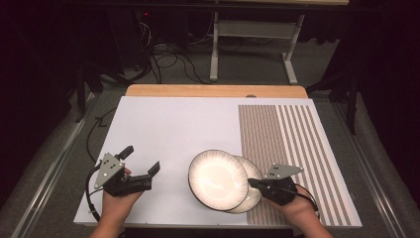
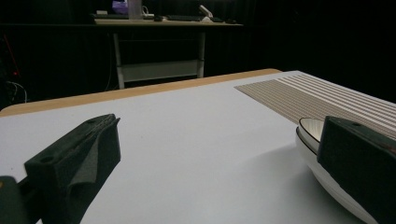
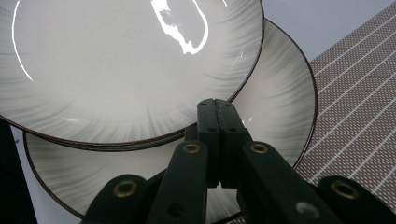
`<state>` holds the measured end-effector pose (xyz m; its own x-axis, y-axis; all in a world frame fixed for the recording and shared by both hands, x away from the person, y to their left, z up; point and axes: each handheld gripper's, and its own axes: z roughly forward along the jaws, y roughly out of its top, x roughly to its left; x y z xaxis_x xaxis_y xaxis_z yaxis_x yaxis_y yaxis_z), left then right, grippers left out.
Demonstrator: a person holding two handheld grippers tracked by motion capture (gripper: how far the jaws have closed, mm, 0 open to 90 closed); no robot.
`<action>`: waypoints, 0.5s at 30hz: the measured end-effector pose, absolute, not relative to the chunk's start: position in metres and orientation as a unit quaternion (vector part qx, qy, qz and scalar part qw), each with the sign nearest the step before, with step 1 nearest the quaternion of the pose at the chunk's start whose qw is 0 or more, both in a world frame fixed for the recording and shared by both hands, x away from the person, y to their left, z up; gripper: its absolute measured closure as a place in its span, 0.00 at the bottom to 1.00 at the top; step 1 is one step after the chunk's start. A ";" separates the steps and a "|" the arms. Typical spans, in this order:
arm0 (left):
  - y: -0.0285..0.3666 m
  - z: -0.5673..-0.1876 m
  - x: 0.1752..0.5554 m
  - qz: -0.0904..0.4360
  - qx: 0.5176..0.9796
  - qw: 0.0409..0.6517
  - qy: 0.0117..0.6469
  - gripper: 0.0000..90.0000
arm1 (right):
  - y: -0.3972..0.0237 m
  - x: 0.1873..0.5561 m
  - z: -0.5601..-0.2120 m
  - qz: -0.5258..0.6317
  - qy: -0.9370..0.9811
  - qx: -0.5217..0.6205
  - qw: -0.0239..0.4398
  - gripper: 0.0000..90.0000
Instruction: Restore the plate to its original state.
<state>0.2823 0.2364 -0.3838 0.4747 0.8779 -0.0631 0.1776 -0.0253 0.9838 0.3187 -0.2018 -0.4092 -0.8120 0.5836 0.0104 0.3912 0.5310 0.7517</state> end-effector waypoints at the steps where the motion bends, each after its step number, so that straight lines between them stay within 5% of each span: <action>1: 0.236 -0.384 0.282 0.309 0.646 0.566 0.409 0.00 | -0.202 0.319 -0.409 0.394 0.866 0.282 0.122 1.00; 15: 0.237 -0.384 0.282 0.309 0.645 0.566 0.410 0.00 | -0.207 0.320 -0.408 0.396 0.862 0.289 0.126 1.00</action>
<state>0.2824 0.2369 -0.3838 0.4738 0.8782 -0.0651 0.1791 -0.0237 0.9835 0.3196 -0.2072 -0.4082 -0.8008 0.5988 0.0113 0.3986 0.5188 0.7562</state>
